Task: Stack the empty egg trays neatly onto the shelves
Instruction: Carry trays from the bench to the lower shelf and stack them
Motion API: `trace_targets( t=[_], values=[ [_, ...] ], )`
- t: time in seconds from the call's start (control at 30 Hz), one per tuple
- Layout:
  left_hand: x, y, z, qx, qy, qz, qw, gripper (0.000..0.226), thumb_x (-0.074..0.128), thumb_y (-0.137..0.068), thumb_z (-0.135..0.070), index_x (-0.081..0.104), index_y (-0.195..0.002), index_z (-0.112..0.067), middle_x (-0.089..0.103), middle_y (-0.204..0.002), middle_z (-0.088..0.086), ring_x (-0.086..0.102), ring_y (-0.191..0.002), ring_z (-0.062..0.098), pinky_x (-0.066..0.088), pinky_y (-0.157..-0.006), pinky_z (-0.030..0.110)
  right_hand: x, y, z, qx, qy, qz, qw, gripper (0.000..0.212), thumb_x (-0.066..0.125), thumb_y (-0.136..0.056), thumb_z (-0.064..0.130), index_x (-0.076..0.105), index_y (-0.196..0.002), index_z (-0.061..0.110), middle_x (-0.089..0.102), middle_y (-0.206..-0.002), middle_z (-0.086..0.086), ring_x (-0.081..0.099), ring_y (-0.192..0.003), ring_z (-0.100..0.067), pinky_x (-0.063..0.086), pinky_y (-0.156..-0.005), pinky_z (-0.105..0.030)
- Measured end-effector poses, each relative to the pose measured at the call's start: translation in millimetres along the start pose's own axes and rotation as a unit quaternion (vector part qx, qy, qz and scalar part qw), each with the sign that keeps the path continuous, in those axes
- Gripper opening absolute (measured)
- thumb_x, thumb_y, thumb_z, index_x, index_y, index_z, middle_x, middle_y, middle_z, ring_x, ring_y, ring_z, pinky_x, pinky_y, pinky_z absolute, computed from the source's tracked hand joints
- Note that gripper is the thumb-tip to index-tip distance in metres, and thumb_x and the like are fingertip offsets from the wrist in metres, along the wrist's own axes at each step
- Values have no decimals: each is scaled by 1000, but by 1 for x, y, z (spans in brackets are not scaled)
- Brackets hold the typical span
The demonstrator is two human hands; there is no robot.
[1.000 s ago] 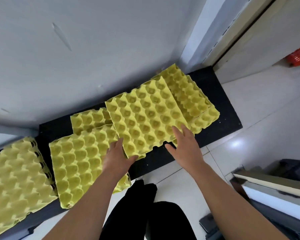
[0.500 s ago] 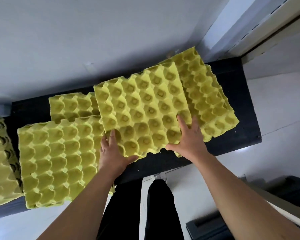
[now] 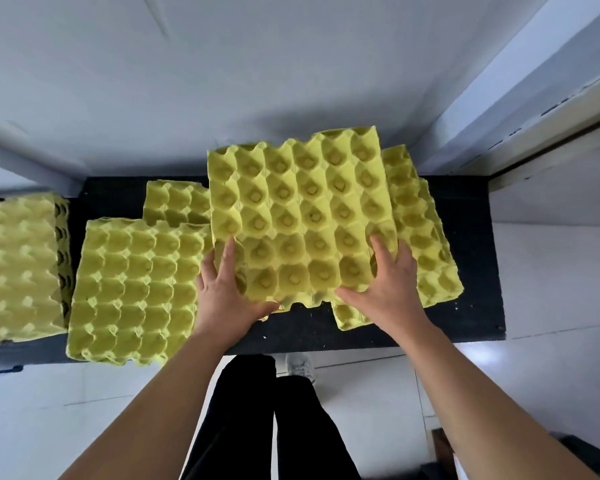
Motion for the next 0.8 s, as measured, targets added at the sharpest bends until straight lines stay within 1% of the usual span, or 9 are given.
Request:
trace_targets(
  t=[0.1,0.2,0.33,0.47,0.57,0.67,0.8],
  values=[
    [-34,28,-14,9,-5,-48,999,132,91,-58,-40,0,-154,-41,1,-161,6,6,-147,31,21,-117,51,-27,18,29,-36,8,-2,999,108,76,-68,55,13,-152,31,-5,-158,-16,-4,-145,-37,11,-115,-53],
    [-71,61,-19,8,-1,-103,995,132,90,-59,-40,1,-155,-36,3,-161,9,9,-146,33,20,-117,49,-48,39,62,-76,6,1,997,107,76,-69,55,13,-152,32,-6,-158,-15,-5,-146,-36,10,-116,-52],
    [-117,105,-11,-9,5,-162,987,133,90,-58,-44,0,-156,-28,6,-161,10,11,-146,33,19,-118,48,-61,72,106,-132,7,6,991,106,76,-68,56,14,-151,33,-7,-158,-13,-4,-146,-32,9,-117,-47],
    [-161,150,7,-25,25,-225,974,135,91,-55,-45,3,-156,-26,10,-160,9,14,-145,31,20,-117,46,-62,103,153,-187,12,16,982,105,76,-67,58,16,-150,34,-6,-159,-13,-5,-146,-31,8,-117,-49],
    [-188,179,30,-38,44,-248,967,136,91,-54,-49,1,-155,-31,7,-161,4,19,-145,30,26,-116,48,-57,127,190,-222,19,28,974,104,77,-66,57,19,-150,34,-4,-158,-14,-4,-147,-29,10,-118,-48],
    [-214,206,61,-47,72,-266,960,140,90,-49,-54,0,-154,-35,9,-160,-5,33,-138,29,37,-109,50,-47,152,230,-257,34,38,965,104,77,-65,58,21,-149,34,0,-158,-17,0,-147,-29,12,-118,-47],
    [-257,244,114,-67,121,-303,943,143,86,-39,-63,1,-152,-41,11,-155,-16,35,-135,26,40,-107,49,-18,191,294,-307,53,54,949,103,76,-64,61,23,-149,33,5,-157,-19,5,-147,-30,13,-118,-46]
  ],
)
Point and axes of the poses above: each hand's wrist, its own y-axis away from the middle knuckle, its own x-axis out of the palm, z = x × y, the point moved 7 cm from there along -y, towards the middle knuckle
